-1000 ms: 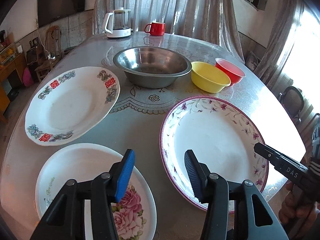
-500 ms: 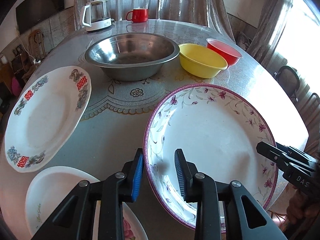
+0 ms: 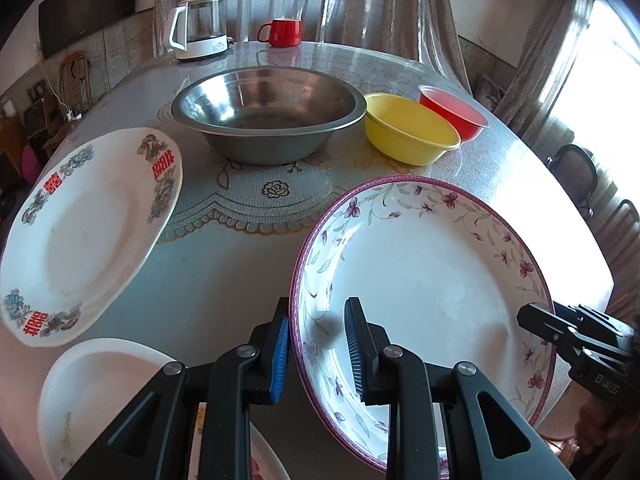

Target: Organize plates and bowls

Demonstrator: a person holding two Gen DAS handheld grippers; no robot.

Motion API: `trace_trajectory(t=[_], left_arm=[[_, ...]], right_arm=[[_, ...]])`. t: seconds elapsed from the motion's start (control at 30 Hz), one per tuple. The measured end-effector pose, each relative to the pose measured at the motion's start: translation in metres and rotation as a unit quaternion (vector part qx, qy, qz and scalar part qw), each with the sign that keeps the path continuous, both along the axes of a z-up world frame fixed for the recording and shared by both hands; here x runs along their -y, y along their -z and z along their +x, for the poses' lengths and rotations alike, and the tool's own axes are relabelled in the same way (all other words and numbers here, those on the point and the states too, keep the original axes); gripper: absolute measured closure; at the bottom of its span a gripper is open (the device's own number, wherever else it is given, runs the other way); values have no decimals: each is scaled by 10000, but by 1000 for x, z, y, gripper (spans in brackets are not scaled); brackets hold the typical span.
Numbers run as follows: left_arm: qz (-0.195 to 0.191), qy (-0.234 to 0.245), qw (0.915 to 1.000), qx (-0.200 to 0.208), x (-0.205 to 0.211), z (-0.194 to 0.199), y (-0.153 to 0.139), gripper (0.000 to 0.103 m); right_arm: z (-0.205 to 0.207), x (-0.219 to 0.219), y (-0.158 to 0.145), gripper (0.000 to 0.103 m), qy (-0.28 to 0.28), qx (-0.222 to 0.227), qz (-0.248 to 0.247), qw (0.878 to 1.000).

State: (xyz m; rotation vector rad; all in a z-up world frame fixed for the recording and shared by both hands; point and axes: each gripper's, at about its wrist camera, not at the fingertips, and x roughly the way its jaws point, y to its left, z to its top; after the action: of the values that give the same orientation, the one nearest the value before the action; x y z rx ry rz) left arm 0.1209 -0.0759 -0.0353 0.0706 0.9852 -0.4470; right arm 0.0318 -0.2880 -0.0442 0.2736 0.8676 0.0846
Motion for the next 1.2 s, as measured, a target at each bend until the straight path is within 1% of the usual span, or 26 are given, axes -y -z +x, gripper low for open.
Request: trace_trajectory(t=[0.03, 0.13, 0.23, 0.3, 0.47, 0.77, 0.83, 0.9, 1.2], left_arm=[[-17, -8, 10000, -9, 0, 0, 0, 77], [115, 17, 9999, 91, 3, -3, -1, 77], [-12, -95, 9998, 158, -2, -5, -8, 77], [-26, -117, 9997, 208, -5, -4, -11, 77], [30, -290, 9995, 87, -9, 6, -3, 77], [88, -446, 9988, 189, -12, 20, -9, 77], [141, -472, 9986, 191, -12, 26, -7, 77], [199, -508, 9984, 169, -13, 30, -4, 77], [226, -674, 9974, 132, -18, 37, 0, 77]], right_arm=[[1, 1, 0, 73, 5, -7, 41, 10000], [2, 1, 0, 73, 36, -17, 61, 10000], [3, 0, 0, 73, 40, -11, 64, 10000], [3, -3, 0, 73, 3, 5, 13, 10000], [9, -8, -1, 74, -43, 53, 37, 10000], [23, -13, -5, 74, -91, 121, -11, 9999], [27, -14, -5, 74, -105, 121, 13, 9999], [32, -18, -3, 74, -116, 89, -78, 9999], [43, -24, -1, 74, -101, 63, -72, 9999]])
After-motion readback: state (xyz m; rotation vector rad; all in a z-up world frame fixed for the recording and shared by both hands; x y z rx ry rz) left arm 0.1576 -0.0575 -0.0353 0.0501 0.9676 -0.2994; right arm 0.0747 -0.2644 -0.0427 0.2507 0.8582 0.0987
